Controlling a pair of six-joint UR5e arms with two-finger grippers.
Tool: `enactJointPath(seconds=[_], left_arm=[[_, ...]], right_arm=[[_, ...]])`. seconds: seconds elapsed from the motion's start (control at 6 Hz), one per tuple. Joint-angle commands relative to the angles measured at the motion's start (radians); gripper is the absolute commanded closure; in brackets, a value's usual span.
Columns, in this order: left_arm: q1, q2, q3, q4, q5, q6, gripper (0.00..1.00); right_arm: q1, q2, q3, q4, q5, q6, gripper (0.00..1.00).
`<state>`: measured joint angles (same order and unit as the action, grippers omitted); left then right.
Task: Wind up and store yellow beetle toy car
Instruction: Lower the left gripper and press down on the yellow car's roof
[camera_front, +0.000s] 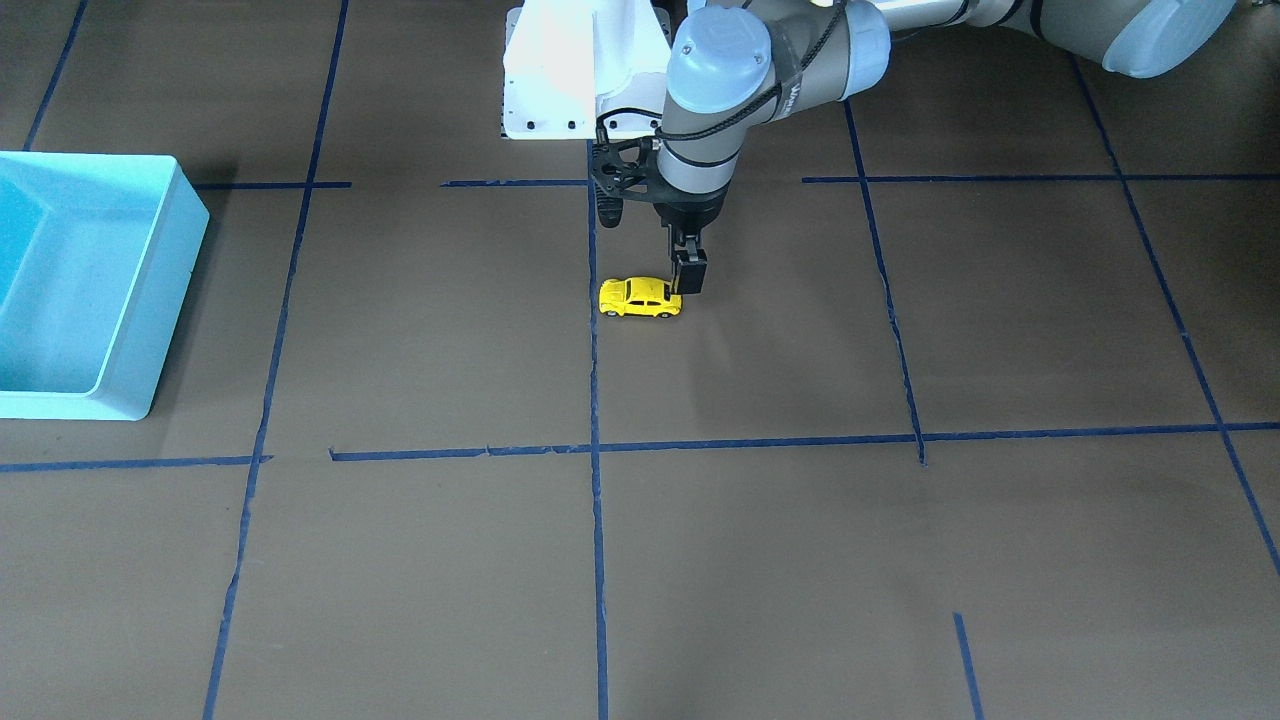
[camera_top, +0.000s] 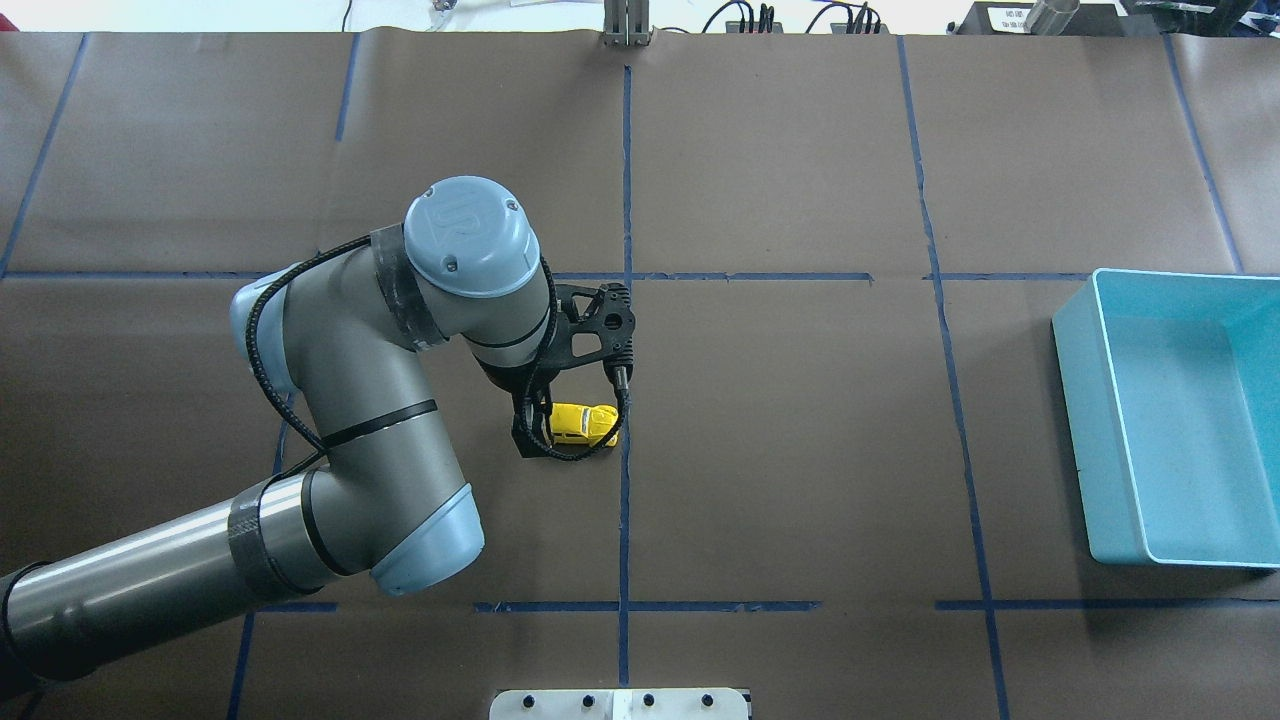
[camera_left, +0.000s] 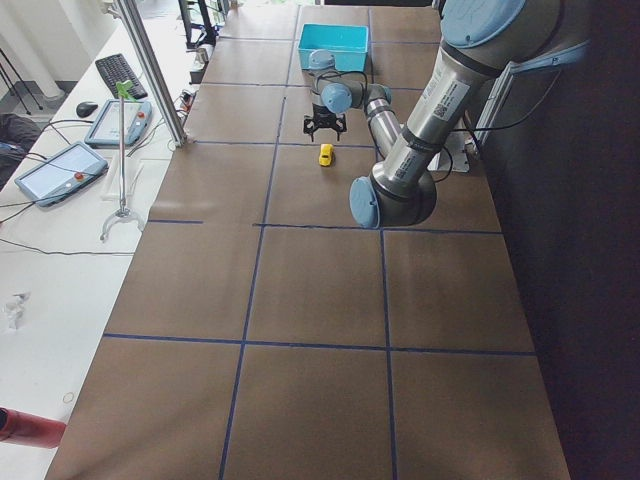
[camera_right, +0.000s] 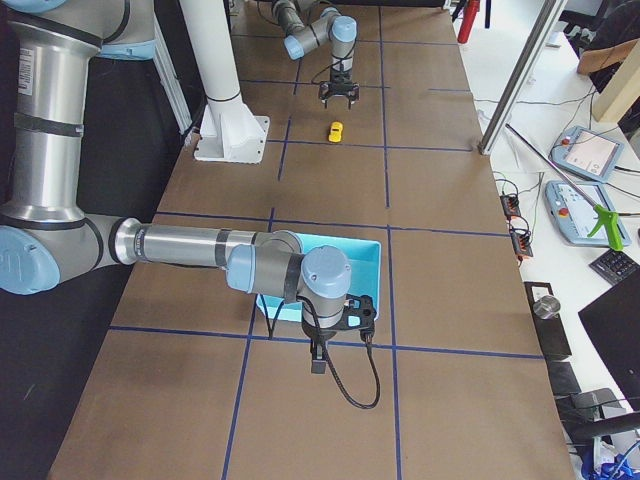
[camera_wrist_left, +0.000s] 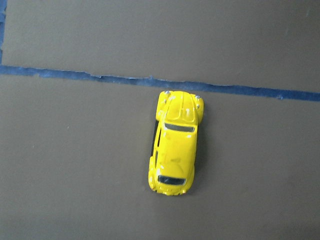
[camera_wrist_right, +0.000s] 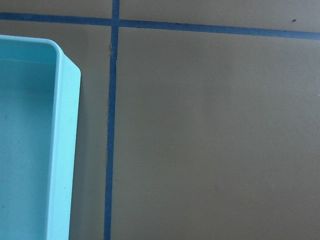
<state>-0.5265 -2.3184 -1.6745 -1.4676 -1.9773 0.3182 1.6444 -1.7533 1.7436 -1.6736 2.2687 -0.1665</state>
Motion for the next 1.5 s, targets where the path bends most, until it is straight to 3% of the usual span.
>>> enactJointPath(seconds=[0.0,0.67,1.33], left_arm=[[0.019,-0.027,0.059,-0.034,0.006,0.013,0.0],[0.071,-0.055,0.153,-0.114,0.08,0.005,0.0],[0.094,-0.084,0.231,-0.151,0.095,0.005,0.0]], right_arm=[[0.0,0.0,-0.001,0.0,0.0,-0.001,0.0],[0.0,0.0,-0.001,0.002,0.002,-0.004,0.0],[0.0,0.0,0.001,0.002,0.002,-0.004,0.0]])
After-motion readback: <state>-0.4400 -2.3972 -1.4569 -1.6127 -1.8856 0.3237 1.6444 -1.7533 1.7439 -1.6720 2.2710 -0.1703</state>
